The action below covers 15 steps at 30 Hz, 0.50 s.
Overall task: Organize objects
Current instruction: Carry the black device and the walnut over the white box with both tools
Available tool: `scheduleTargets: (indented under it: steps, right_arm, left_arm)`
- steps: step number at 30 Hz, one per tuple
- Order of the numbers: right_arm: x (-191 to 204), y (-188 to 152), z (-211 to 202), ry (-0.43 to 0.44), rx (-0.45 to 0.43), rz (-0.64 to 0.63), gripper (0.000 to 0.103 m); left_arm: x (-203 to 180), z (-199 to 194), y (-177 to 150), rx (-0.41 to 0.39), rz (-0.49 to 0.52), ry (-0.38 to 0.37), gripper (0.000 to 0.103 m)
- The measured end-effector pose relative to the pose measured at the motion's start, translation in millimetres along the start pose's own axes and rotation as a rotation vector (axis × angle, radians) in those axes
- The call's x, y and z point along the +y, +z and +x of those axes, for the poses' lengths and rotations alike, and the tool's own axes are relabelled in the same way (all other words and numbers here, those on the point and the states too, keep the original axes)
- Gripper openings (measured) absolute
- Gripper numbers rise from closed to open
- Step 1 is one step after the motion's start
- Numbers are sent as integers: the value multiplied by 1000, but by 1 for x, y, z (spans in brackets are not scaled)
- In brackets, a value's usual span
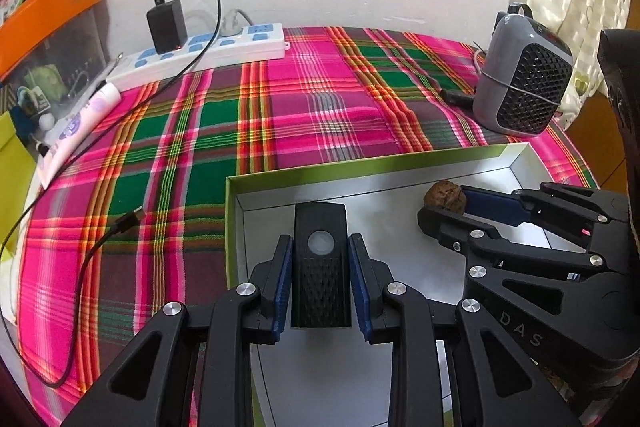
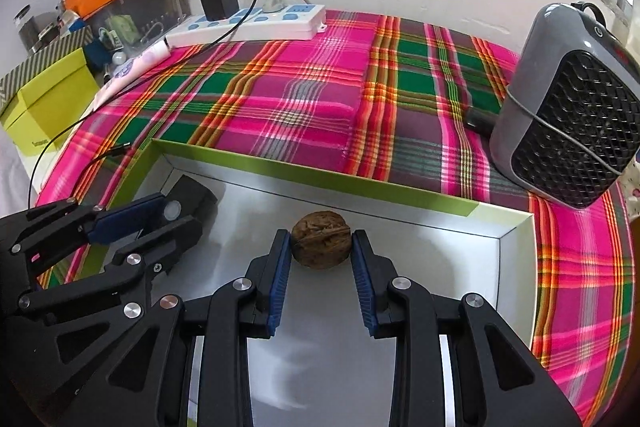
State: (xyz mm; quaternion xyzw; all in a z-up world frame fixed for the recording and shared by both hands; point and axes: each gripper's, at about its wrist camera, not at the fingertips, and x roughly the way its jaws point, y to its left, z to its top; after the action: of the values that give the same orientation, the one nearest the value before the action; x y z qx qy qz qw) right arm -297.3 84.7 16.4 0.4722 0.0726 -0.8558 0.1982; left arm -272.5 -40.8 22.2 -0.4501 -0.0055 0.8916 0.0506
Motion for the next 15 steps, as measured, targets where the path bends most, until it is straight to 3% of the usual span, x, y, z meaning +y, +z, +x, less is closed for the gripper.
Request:
scheduleTargets:
  steps: [13, 15]
  right_arm:
    - [-1, 1, 0, 7, -9, 10, 32]
    - [-2, 1, 0, 9, -8, 14, 39]
  left_arm:
    - [1, 0, 1, 2, 8, 2, 26]
    - [1, 0, 1, 2, 8, 2, 26]
